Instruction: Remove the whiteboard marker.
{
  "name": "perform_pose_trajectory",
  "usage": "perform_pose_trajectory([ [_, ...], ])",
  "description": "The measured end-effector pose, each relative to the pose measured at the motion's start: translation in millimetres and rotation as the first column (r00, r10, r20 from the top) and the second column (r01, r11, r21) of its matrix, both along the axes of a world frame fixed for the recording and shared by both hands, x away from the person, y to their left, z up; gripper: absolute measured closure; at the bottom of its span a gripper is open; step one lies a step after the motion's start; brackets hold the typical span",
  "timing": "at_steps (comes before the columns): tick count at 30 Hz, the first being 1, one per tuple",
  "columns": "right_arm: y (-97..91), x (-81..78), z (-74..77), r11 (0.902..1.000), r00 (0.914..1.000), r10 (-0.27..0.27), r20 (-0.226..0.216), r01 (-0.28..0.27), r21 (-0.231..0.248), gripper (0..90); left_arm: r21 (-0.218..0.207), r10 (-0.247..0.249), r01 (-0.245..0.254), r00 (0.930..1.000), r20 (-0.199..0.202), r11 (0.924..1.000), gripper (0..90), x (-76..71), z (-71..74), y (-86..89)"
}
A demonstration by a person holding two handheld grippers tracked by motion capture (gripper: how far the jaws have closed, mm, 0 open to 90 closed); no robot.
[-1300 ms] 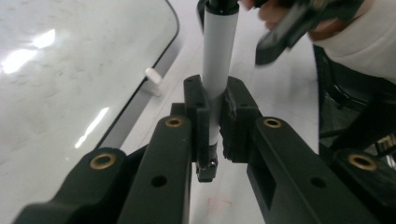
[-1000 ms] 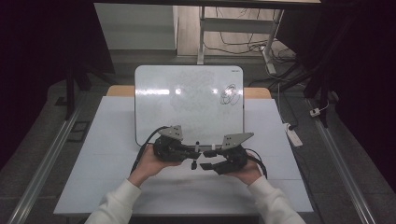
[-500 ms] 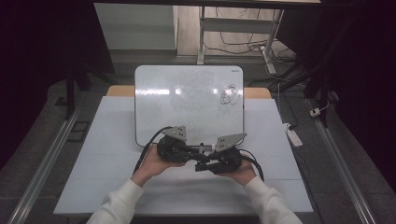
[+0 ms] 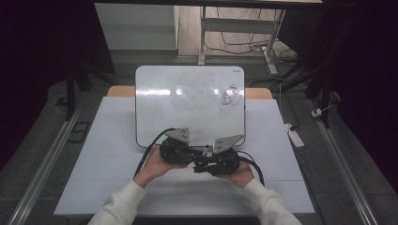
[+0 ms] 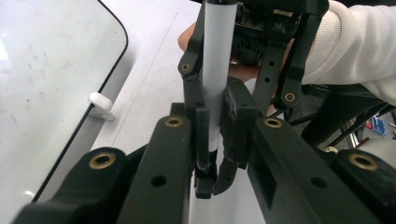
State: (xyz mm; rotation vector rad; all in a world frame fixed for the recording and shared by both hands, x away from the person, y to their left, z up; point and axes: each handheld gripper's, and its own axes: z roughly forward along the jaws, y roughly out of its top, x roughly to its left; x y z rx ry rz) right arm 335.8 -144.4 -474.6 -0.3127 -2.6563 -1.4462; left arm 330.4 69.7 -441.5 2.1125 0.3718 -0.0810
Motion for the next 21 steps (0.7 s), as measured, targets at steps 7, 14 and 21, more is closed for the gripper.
perform_pose_trajectory([
  [7, 0.0, -1.7, 1.5, 0.9998, 0.9998, -0.010, 0.014, 0.010, 0.016, 72.8, 0.006, 0.003, -0.003, 0.9999, -0.013, 1.0000, 81.5, 0.3, 0.0, 0.8],
  [14, -2.0, -0.3, 2.0, 0.9995, 0.9999, -0.016, 0.000, 0.016, 0.028, 74.3, -0.001, 0.005, -0.005, 0.9998, -0.018, 1.0000, 81.6, 1.0, -0.3, 1.2],
  [21, -0.7, -1.1, 1.7, 0.9999, 1.0000, -0.006, 0.000, 0.006, 0.015, 74.4, -0.009, 0.001, -0.001, 0.9998, -0.020, 1.0000, 81.6, 1.1, 0.1, 2.1],
])
